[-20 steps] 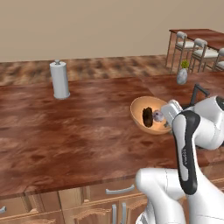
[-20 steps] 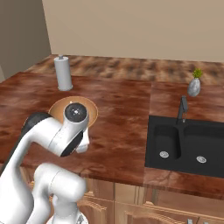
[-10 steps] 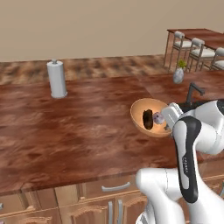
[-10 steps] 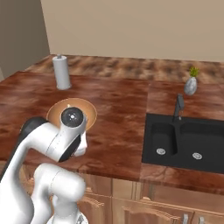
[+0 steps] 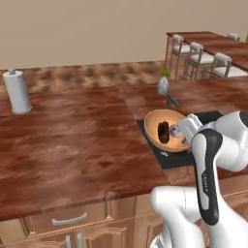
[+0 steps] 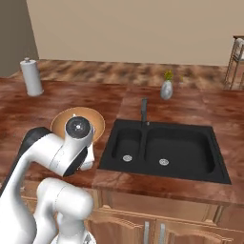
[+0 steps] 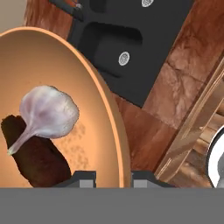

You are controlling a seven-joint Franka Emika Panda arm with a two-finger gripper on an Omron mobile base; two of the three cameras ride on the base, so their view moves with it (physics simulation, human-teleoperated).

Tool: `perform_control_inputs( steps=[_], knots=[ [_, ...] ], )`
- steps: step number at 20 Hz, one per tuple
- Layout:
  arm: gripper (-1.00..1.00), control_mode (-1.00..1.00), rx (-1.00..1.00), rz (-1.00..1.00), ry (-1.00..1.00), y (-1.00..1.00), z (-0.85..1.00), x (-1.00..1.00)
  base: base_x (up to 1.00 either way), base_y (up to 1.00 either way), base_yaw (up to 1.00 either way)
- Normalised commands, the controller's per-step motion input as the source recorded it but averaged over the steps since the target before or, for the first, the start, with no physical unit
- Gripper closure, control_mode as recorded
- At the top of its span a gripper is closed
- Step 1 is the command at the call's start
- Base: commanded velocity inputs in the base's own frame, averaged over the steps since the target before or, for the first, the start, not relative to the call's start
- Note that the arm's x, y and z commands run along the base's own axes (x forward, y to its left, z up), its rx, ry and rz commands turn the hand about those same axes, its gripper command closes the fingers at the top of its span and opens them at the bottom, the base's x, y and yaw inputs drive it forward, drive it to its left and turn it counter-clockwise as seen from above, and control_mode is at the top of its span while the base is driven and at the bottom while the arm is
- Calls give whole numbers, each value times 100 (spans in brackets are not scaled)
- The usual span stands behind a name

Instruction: Dump the garlic and sweet potato from the bowl so the bowl can be washed. Place the bowl in the sink after clearing the leftovers.

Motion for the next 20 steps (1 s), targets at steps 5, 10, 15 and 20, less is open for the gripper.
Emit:
perform_control_inputs(
  steps=[5, 10, 15, 20],
  knots=[
    [100, 100, 0, 0, 0, 0, 0, 0, 0, -100, -8],
    [100, 100, 0, 0, 0, 0, 0, 0, 0, -97, -7],
    [100, 100, 0, 0, 0, 0, 0, 0, 3, -70, -5],
    [100, 100, 0, 0, 0, 0, 0, 0, 25, -30, -3]
  ],
)
